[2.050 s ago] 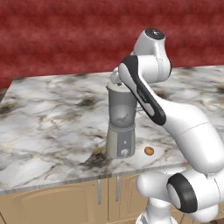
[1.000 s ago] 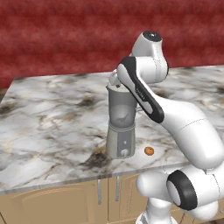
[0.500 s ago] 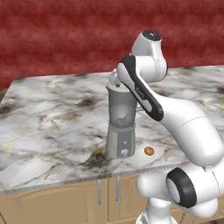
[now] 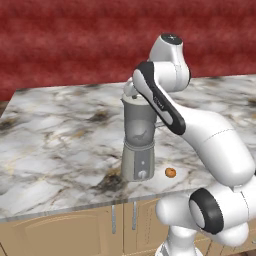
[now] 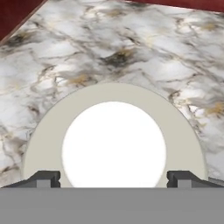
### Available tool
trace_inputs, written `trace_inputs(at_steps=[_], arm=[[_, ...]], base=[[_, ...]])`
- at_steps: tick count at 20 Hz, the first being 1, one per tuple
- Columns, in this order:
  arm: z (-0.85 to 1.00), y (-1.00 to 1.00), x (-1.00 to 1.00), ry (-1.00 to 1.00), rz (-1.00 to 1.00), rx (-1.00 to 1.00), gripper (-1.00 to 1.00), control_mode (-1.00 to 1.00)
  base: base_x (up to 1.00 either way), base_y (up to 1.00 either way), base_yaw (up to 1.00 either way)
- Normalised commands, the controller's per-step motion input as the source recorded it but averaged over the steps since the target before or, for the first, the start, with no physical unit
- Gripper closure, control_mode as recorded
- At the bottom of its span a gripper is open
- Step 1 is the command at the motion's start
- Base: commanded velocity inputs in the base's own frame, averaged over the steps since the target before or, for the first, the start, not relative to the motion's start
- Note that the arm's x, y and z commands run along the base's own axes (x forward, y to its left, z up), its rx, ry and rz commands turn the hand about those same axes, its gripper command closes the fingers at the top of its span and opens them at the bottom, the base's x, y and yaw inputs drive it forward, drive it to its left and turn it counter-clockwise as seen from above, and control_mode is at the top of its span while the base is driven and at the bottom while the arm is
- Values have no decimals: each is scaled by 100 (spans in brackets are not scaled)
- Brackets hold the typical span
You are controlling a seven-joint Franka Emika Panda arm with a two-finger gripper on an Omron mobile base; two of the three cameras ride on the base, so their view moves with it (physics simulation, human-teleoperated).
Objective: Open the blender lid, put the tangerine in the blender, close the lid, and start the blender.
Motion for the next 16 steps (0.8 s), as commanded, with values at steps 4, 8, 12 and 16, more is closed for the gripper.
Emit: trace_inputs(at_steps=[4, 8, 12, 16], arm=[[-15, 1, 0, 3, 3, 0, 100, -100], [0, 0, 0, -2, 0, 0, 100, -100], [27, 0, -5, -17, 0, 0, 100, -100], [63, -1, -23, -25, 0, -4, 100, -100]], base=[[0, 0, 0], [0, 0, 0], [0, 0, 0], [0, 0, 0]])
